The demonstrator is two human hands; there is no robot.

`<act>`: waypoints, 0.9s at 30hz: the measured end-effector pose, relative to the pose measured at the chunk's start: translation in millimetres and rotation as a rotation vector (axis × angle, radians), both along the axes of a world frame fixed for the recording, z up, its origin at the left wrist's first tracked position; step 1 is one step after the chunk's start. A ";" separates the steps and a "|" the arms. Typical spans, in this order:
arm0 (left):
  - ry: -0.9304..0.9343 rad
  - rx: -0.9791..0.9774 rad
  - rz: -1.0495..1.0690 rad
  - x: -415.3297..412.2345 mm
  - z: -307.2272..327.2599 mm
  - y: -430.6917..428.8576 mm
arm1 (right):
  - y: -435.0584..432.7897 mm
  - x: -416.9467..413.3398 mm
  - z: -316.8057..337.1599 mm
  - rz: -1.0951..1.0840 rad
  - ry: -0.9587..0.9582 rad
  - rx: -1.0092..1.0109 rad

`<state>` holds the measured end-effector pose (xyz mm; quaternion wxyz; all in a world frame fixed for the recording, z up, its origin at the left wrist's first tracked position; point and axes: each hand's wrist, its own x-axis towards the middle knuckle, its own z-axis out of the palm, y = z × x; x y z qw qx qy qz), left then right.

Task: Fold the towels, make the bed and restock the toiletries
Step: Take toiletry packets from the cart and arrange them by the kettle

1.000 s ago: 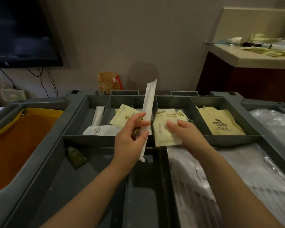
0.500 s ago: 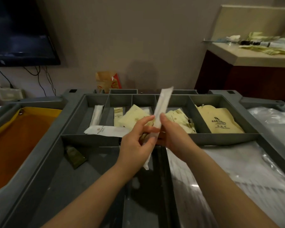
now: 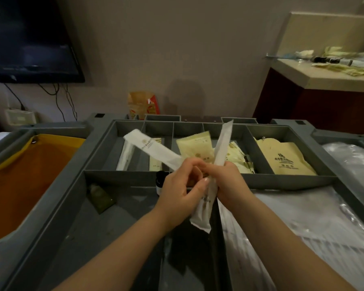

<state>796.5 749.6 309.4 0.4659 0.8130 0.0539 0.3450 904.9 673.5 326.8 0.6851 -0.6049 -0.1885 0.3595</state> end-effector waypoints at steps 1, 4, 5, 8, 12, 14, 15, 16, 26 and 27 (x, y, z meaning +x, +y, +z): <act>-0.011 0.017 0.017 0.3 0.3 1.3 | -0.1 2.9 -0.3 -0.048 0.001 0.005; -0.016 0.023 0.219 2.0 0.5 7.4 | 0.1 11.3 -1.1 -0.167 0.029 0.018; 0.008 -0.026 0.293 3.0 0.5 10.2 | 0.4 11.9 -1.1 -0.181 0.028 0.017; 0.071 -0.376 0.325 4.3 2.5 17.2 | 1.7 4.8 -1.8 -0.134 -0.017 0.022; 0.056 -0.680 0.150 5.3 4.4 17.9 | 7.4 -15.2 -1.2 0.056 -0.114 -0.012; 0.044 -0.708 0.168 4.3 5.3 16.7 | 10.4 -19.8 -1.1 0.097 -0.171 -0.060; 0.031 -0.713 0.195 3.8 5.8 17.6 | 11.9 -20.5 -0.7 0.105 -0.214 -0.082; 0.016 -0.709 0.230 3.2 5.9 19.8 | 13.5 -20.9 0.9 0.107 -0.253 -0.105; 0.051 -0.855 0.514 -53.9 24.4 96.4 | 76.1 -15.9 41.9 0.068 -0.293 -0.307; 0.071 -0.848 0.517 -65.4 24.7 104.1 | 87.8 -18.7 44.6 0.107 -0.276 -0.321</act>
